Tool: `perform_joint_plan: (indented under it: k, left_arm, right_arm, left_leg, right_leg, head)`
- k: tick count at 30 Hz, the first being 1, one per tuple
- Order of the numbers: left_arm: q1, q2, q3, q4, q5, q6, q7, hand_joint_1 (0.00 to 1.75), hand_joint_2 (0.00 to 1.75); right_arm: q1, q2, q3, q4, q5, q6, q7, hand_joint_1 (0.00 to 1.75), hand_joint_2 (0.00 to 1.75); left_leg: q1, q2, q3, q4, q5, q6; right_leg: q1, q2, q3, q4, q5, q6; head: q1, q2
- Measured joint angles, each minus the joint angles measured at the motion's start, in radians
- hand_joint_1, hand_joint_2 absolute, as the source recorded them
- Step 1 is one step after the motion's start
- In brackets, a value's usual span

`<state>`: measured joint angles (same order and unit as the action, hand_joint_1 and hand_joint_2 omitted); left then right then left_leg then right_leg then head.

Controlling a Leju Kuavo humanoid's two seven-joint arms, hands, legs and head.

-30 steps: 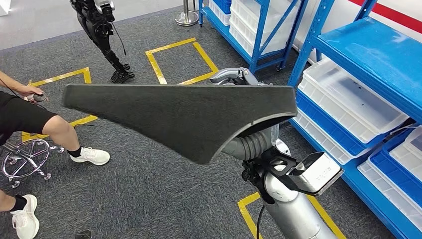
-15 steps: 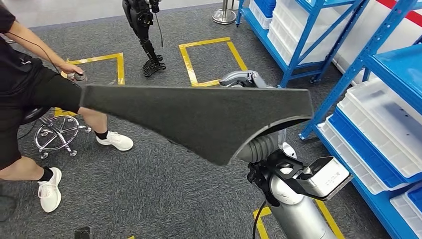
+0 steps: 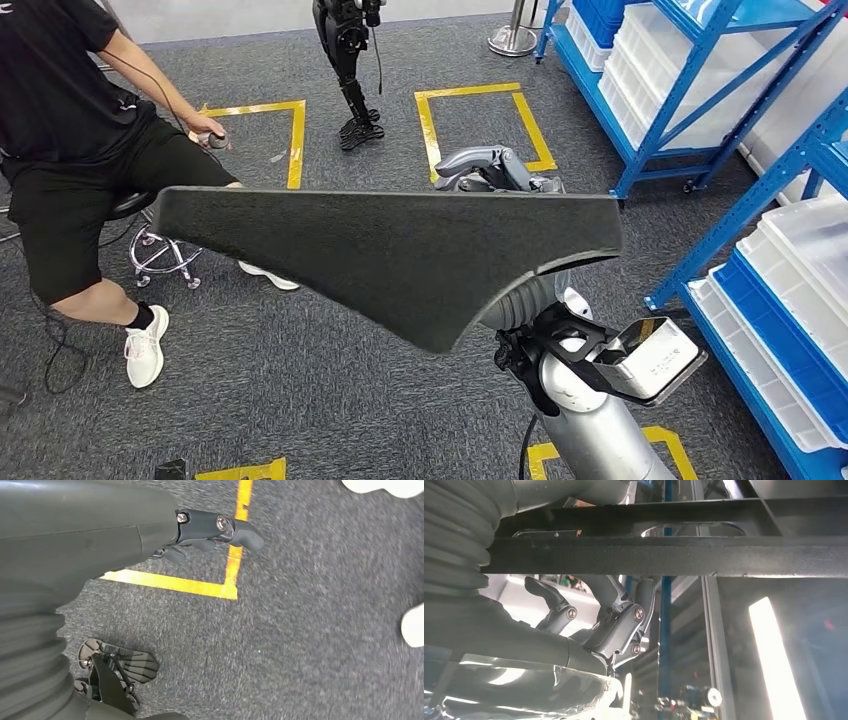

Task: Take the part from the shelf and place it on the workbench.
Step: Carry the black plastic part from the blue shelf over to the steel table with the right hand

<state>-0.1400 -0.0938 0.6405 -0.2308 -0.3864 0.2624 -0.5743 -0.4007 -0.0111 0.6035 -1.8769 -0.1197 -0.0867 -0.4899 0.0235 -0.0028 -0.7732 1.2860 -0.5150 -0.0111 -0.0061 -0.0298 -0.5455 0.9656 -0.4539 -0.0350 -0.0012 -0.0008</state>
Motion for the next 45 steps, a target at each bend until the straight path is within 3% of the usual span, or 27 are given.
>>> perform_joint_plan:
  k: [1,3,5,8,9,10,12,14,15,16,18,19,21,24,26,28,30,31,32,34,36,37,39,41,43,45]
  left_arm:
    - [0.0,0.0,0.0,0.0,0.0,0.0,0.0,0.0,1.75]
    - [-0.001,0.001,0.0,0.0,0.0,0.0,0.0,0.0,1.75]
    - [-0.003,0.001,0.0,0.0,-0.001,0.0,0.0,0.0,1.75]
    - [-0.003,0.002,0.0,0.0,-0.002,0.0,0.002,0.0,1.75]
    - [-0.003,0.002,0.0,0.0,-0.003,0.0,0.003,0.0,1.75]
    - [-0.004,0.002,0.0,0.0,-0.004,0.0,0.004,0.0,1.75]
    - [-0.006,0.002,0.0,0.0,-0.005,0.002,0.005,0.0,1.75]
    - [-0.007,0.002,0.0,0.0,-0.005,0.008,0.007,0.0,1.75]
    - [-0.006,0.002,0.0,0.0,-0.005,0.01,0.008,0.0,1.75]
    - [-0.006,0.002,0.0,0.0,-0.004,0.012,0.009,0.0,1.75]
    - [-0.005,0.001,0.0,0.0,-0.004,0.015,0.009,0.0,1.75]
    - [-0.005,0.001,0.0,0.0,-0.003,0.016,0.009,0.0,1.75]
    - [-0.005,0.001,0.0,0.0,-0.003,0.019,0.01,0.0,1.75]
    - [-0.002,0.003,0.0,0.0,-0.002,0.019,0.01,0.0,1.75]
    - [-0.002,0.003,0.0,0.0,-0.003,0.019,0.01,0.0,1.75]
    - [-0.005,0.003,0.0,0.0,-0.004,0.019,0.01,0.0,1.75]
    - [-0.006,0.003,0.0,0.0,-0.004,0.019,0.011,0.0,1.75]
    - [-0.006,0.003,0.0,0.0,-0.004,0.019,0.011,0.0,1.75]
    - [-0.006,0.004,0.0,0.0,-0.004,0.018,0.011,0.0,1.75]
    - [-0.007,0.005,0.0,-0.001,-0.006,0.018,0.012,0.0,1.75]
    - [-0.012,0.007,0.0,-0.002,-0.009,0.016,0.013,0.0,1.75]
    - [-0.014,0.008,0.0,-0.002,-0.01,0.016,0.014,0.0,1.75]
    - [-0.016,0.011,0.0,-0.002,-0.011,0.015,0.015,0.0,1.75]
    - [-0.019,0.01,-0.001,-0.002,-0.013,0.014,0.016,0.0,1.75]
    - [-0.025,0.009,-0.001,-0.003,-0.016,0.012,0.017,0.0,1.75]
    - [-0.027,0.008,-0.001,-0.003,-0.017,0.012,0.017,0.0,1.75]
  right_arm:
    - [0.001,0.0,0.0,0.0,0.0,0.0,0.0,1.75,1.75]
    - [0.002,0.0,0.0,0.0,0.0,0.0,-0.001,1.75,1.75]
    - [0.001,0.001,-0.002,-0.001,0.0,0.001,-0.001,1.75,1.75]
    - [0.001,0.001,-0.006,-0.005,0.0,0.001,-0.001,1.75,1.75]
    - [0.001,0.001,-0.007,-0.008,0.0,0.002,-0.001,1.75,1.75]
    - [0.001,0.001,-0.009,-0.012,0.0,0.002,-0.001,1.75,1.75]
    - [0.003,-0.001,-0.016,-0.017,-0.001,0.003,-0.001,1.75,1.75]
    - [0.01,-0.005,-0.023,-0.018,-0.002,0.003,0.0,1.75,1.75]
    - [0.013,-0.007,-0.026,-0.018,-0.003,0.004,-0.001,1.75,1.75]
    - [0.014,-0.009,-0.028,-0.018,-0.003,0.005,-0.001,1.75,1.75]
    - [0.014,-0.012,-0.032,-0.019,-0.006,0.007,-0.004,1.75,1.75]
    - [0.014,-0.012,-0.033,-0.019,-0.007,0.007,-0.005,1.75,1.75]
    - [0.013,-0.012,-0.037,-0.019,-0.008,0.007,-0.007,1.75,1.75]
    - [0.013,-0.012,-0.039,-0.02,-0.009,0.008,-0.008,1.75,1.75]
    - [0.013,-0.011,-0.039,-0.02,-0.008,0.009,-0.009,1.75,1.75]
    - [0.014,-0.011,-0.04,-0.02,-0.009,0.01,-0.011,1.75,1.75]
    - [0.019,-0.012,-0.04,-0.019,-0.009,0.01,-0.012,1.75,1.75]
    - [0.021,-0.012,-0.04,-0.019,-0.009,0.01,-0.013,1.75,1.75]
    - [0.022,-0.012,-0.04,-0.019,-0.009,0.01,-0.013,1.75,1.75]
    - [0.022,-0.012,-0.041,-0.02,-0.01,0.01,-0.013,1.75,1.75]
    - [0.023,-0.013,-0.042,-0.021,-0.01,0.01,-0.013,1.75,1.75]
    - [0.023,-0.013,-0.043,-0.021,-0.01,0.01,-0.013,1.75,1.75]
    - [0.025,-0.012,-0.047,-0.023,-0.01,0.01,-0.013,1.75,1.75]
    - [0.027,-0.013,-0.052,-0.026,-0.01,0.009,-0.014,1.75,1.75]
    - [0.032,-0.017,-0.057,-0.027,-0.009,0.007,-0.015,1.75,1.75]
    - [0.04,-0.021,-0.059,-0.027,-0.009,0.006,-0.015,1.75,1.75]
  left_leg:
    - [0.002,0.004,0.017,-0.037,0.026,-0.001]
    - [-0.002,0.031,0.094,-0.177,0.088,0.005]
    - [-0.01,0.052,0.146,-0.268,0.114,0.017]
    - [-0.016,0.031,0.152,-0.285,0.115,0.036]
    - [-0.015,0.021,0.156,-0.292,0.118,0.042]
    - [-0.013,0.012,0.16,-0.299,0.122,0.049]
    - [-0.013,-0.006,0.164,-0.306,0.126,0.057]
    - [-0.013,-0.029,0.163,-0.305,0.126,0.06]
    - [-0.013,-0.042,0.163,-0.305,0.126,0.059]
    - [-0.013,-0.055,0.163,-0.305,0.126,0.058]
    - [-0.011,-0.08,0.163,-0.3,0.123,0.052]
    - [-0.012,-0.091,0.16,-0.294,0.12,0.046]
    - [-0.012,-0.106,0.153,-0.285,0.117,0.033]
    - [-0.004,-0.114,0.145,-0.281,0.115,0.019]
    - [-0.003,-0.073,0.124,-0.231,0.083,0.012]
    - [-0.004,-0.02,0.062,-0.101,0.02,0.008]
    - [-0.004,-0.003,0.011,0.0,-0.013,0.01]
    - [-0.005,0.0,0.012,-0.003,-0.001,0.013]
    - [-0.007,0.004,0.036,-0.048,0.026,0.02]
    - [-0.02,0.043,0.11,-0.18,0.078,0.039]
    - [-0.036,0.076,0.149,-0.253,0.094,0.054]
    - [-0.041,0.075,0.149,-0.259,0.092,0.058]
    - [-0.038,0.051,0.156,-0.276,0.1,0.064]
    - [-0.03,0.028,0.171,-0.3,0.114,0.073]
    - [-0.025,0.005,0.175,-0.31,0.122,0.077]
    - [-0.023,-0.022,0.173,-0.309,0.123,0.077]
  right_leg:
    - [0.001,-0.01,0.003,0.0,-0.003,0.002]
    - [0.003,-0.026,0.011,0.0,-0.011,0.008]
    - [0.01,-0.039,0.017,0.001,-0.018,0.018]
    - [0.014,-0.056,0.018,0.001,-0.026,0.031]
    - [0.013,-0.047,0.014,0.011,-0.033,0.035]
    - [0.011,-0.03,0.0,0.04,-0.048,0.036]
    - [0.004,0.012,-0.061,0.16,-0.097,0.032]
    - [-0.002,0.026,-0.133,0.288,-0.136,0.033]
    - [-0.005,0.027,-0.149,0.308,-0.135,0.041]
    - [-0.009,0.028,-0.144,0.286,-0.117,0.051]
    - [-0.021,0.044,-0.088,0.15,-0.055,0.073]
    - [-0.025,0.055,-0.058,0.087,-0.03,0.077]
    - [-0.026,0.068,-0.031,0.03,-0.007,0.068]
    - [-0.022,0.05,-0.029,0.03,-0.002,0.046]
    - [-0.023,0.036,-0.025,0.028,-0.001,0.034]
    - [-0.015,0.019,-0.023,0.027,-0.003,0.024]
    - [-0.004,-0.001,-0.022,0.027,-0.007,0.018]
    - [0.0,-0.01,-0.02,0.027,-0.009,0.015]
    - [0.003,-0.019,-0.017,0.027,-0.011,0.012]
    - [0.01,-0.036,-0.01,0.027,-0.016,0.01]
    - [0.015,-0.052,-0.007,0.026,-0.02,0.013]
    - [0.016,-0.062,-0.007,0.025,-0.021,0.015]
    - [0.018,-0.07,-0.005,0.023,-0.025,0.022]
    - [0.016,-0.029,-0.022,0.066,-0.048,0.026]
    - [0.007,0.019,-0.085,0.191,-0.098,0.025]
    - [-0.003,0.028,-0.15,0.308,-0.132,0.033]
  head:
    - [0.0,0.0]
    - [0.0,0.0]
    - [0.002,0.0]
    - [0.004,0.0]
    - [0.005,0.0]
    - [0.006,0.0]
    - [0.009,0.0]
    - [0.011,0.0]
    - [0.011,0.0]
    - [0.012,0.0]
    - [0.012,0.0]
    - [0.013,0.0]
    - [0.012,0.0]
    - [0.01,0.0]
    - [0.004,0.0]
    - [-0.002,0.0]
    - [-0.002,0.0]
    - [-0.002,0.0]
    - [-0.002,0.0]
    - [-0.002,0.0]
    - [-0.001,0.0]
    - [-0.002,0.0]
    - [-0.002,0.0]
    - [0.0,0.0]
    - [0.005,0.0]
    - [0.008,0.0]
